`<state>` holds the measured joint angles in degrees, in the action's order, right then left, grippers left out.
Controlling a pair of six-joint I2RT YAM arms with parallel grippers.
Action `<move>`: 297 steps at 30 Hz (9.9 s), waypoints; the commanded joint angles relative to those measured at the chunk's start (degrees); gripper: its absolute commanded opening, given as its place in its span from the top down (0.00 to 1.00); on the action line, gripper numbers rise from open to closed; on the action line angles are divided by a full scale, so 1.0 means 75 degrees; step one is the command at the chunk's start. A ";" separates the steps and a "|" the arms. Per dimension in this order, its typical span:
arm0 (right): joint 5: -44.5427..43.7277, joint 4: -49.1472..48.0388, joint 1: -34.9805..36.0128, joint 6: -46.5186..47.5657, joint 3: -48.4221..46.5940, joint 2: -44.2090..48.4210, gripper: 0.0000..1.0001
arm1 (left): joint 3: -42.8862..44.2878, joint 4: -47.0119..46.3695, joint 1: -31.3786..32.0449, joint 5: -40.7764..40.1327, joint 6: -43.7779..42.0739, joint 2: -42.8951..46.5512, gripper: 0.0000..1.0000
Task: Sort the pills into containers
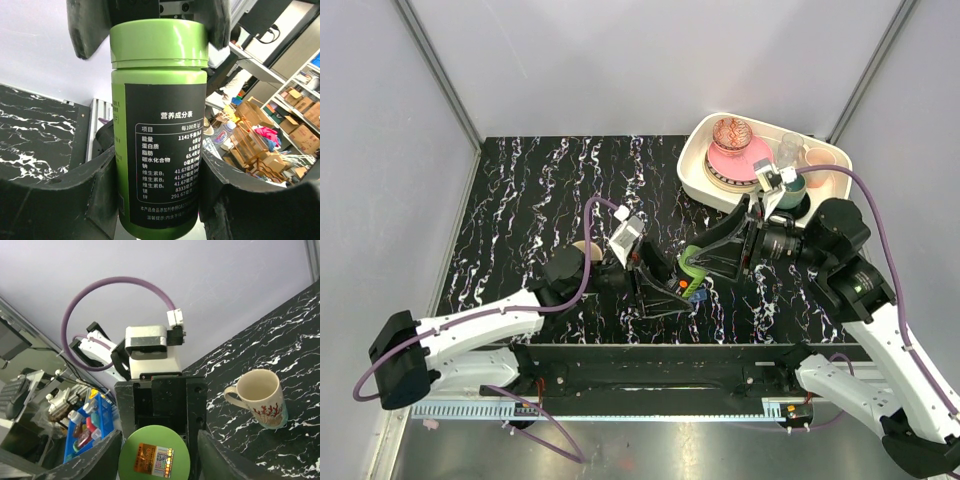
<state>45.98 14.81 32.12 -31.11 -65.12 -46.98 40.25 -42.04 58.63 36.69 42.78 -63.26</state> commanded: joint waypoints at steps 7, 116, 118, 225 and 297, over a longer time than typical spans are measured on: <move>-0.2401 -0.0078 -0.0040 -0.0632 -0.1101 -0.0297 0.11 | 0.0575 0.2566 0.0198 -0.2427 -0.1591 0.1157 1.00; -0.0786 0.0627 0.1706 0.1371 -0.1172 -0.0720 0.21 | 0.0669 0.1504 0.0561 -0.1528 -0.1533 0.1193 1.00; -0.0833 0.0639 0.1706 0.1371 -0.1138 -0.0708 0.21 | 0.0657 0.1469 0.0561 -0.1540 -0.1556 0.1228 1.00; -0.2182 0.0616 0.2081 0.1289 -0.1794 -0.1096 0.90 | 0.1384 0.3344 0.0667 -0.2103 -0.2447 0.1041 1.00; -0.4864 0.1506 0.2081 0.1793 -0.1102 0.0721 0.25 | 0.0880 0.2922 0.0737 -0.2289 -0.2564 0.1685 1.00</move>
<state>12.82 27.00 47.53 -19.25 -69.84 -42.09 47.09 -16.21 63.96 21.69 24.58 -51.83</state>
